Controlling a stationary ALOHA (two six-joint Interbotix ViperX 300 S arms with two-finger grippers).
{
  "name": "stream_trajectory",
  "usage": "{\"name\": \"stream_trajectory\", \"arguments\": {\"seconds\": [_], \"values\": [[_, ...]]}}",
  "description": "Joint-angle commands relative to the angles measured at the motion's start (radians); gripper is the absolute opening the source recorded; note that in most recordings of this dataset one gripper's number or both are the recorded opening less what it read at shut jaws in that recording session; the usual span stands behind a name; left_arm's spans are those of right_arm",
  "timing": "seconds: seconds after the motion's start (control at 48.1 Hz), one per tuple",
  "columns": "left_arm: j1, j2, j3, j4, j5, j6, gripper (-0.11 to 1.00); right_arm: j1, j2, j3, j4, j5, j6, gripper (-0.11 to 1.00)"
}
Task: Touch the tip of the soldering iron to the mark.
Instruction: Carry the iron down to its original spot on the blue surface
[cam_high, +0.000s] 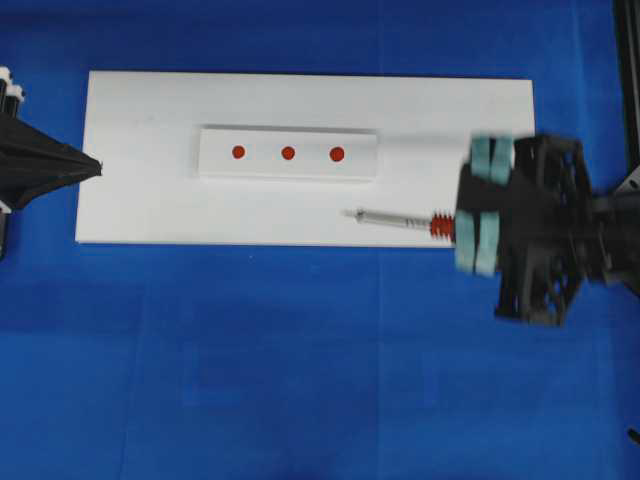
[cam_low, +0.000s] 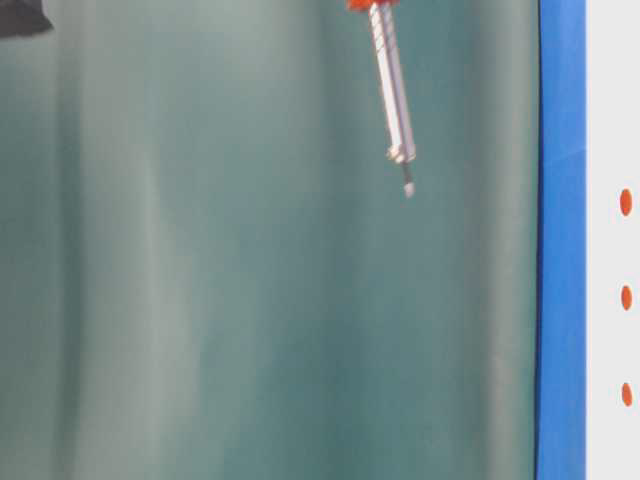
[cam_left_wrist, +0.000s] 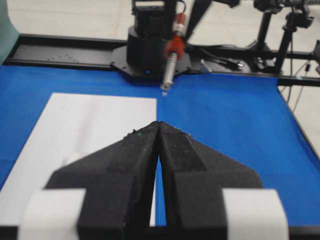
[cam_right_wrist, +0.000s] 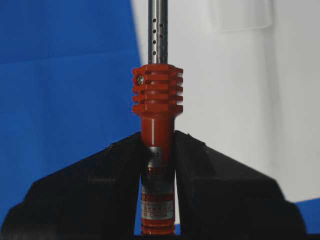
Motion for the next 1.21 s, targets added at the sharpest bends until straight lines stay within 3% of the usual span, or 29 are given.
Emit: {"name": "stream_trajectory", "arguments": {"seconds": [0.0, 0.166, 0.499, 0.874, 1.186], "values": [[-0.002, 0.005, -0.011, 0.002, -0.011, -0.002, 0.0, 0.06, 0.009, -0.023, -0.032, 0.018, 0.061, 0.06], [-0.002, 0.005, -0.011, 0.002, -0.009, -0.002, 0.0, 0.155, 0.058, -0.046, -0.051, 0.038, 0.167, 0.06], [-0.002, 0.005, -0.011, 0.002, -0.014, -0.008, 0.0, 0.267, 0.173, -0.117, -0.051, 0.038, 0.245, 0.06], [-0.002, 0.005, -0.011, 0.002, -0.017, -0.012, 0.0, 0.264, 0.195, -0.123, -0.091, 0.005, 0.245, 0.06], [-0.002, 0.005, -0.011, 0.002, -0.017, -0.012, 0.0, 0.19, 0.284, -0.192, -0.094, -0.064, 0.215, 0.06]]}}
